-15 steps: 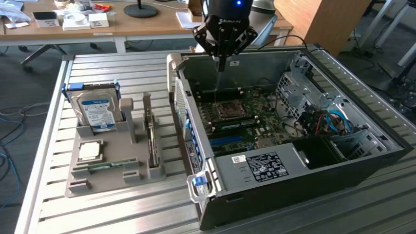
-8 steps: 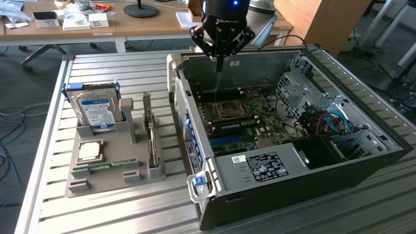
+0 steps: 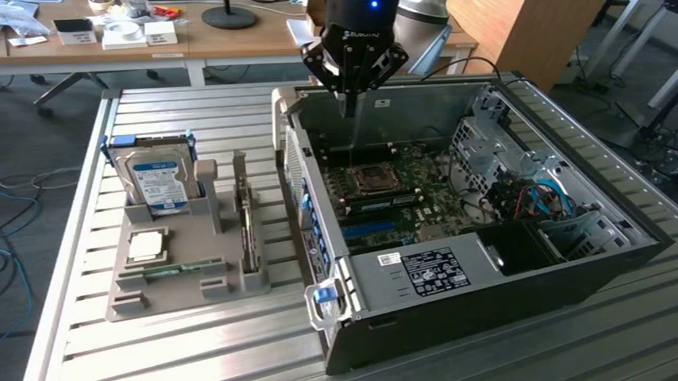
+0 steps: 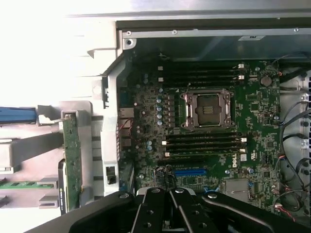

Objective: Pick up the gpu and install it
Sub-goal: 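Reach for the gpu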

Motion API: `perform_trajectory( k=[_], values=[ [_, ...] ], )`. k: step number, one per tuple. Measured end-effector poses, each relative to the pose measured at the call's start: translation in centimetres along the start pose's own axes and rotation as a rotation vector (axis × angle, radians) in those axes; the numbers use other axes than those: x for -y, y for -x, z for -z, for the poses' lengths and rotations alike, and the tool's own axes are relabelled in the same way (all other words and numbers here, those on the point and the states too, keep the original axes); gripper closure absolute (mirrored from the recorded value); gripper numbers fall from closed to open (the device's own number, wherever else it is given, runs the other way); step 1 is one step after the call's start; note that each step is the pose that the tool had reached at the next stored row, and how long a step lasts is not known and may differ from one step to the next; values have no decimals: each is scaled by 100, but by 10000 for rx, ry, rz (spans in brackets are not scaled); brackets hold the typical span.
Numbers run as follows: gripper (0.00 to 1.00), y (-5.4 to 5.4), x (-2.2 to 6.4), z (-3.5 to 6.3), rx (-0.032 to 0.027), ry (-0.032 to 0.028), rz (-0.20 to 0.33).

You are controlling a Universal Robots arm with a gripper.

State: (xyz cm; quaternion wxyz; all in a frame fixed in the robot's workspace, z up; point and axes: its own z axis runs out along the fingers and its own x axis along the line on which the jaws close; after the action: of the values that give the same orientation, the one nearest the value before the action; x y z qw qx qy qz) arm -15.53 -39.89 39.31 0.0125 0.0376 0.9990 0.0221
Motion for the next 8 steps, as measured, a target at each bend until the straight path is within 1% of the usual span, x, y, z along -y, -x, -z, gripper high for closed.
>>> perform_trajectory(
  k=[5,6,8],
  values=[
    [89,-58,4,1,0,0,-1],
    [89,-114,9,3,0,0,-2],
    [89,-148,11,3,0,0,-2]
  ],
)
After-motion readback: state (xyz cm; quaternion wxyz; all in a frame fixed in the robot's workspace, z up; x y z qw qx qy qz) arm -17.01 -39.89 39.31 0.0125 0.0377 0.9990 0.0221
